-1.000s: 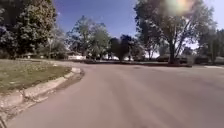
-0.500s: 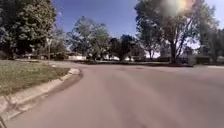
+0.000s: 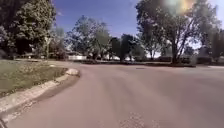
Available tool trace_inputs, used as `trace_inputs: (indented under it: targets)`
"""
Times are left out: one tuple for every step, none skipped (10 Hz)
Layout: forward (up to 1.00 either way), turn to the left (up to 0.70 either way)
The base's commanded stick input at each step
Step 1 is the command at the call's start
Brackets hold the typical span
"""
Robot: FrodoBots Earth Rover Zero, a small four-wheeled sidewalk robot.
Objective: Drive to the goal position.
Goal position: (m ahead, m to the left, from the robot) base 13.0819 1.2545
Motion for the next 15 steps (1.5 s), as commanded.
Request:
trace_inputs:
  targets:
    - [0.7,0.0]
    - [0.7,0.0]
    - [0.7,0.0]
    - [0.7,0.0]
    - [0.7,0.0]
    - [0.7,0.0]
    - [0.7,0.0]
    - [0.7,0.0]
    - [0.7,0.0]
    - [0.7,0.0]
    - [0.7,0.0]
    - [0.7,0.0]
    - [0.7,0.0]
    - [0.7,0.0]
    - [0.7,0.0]
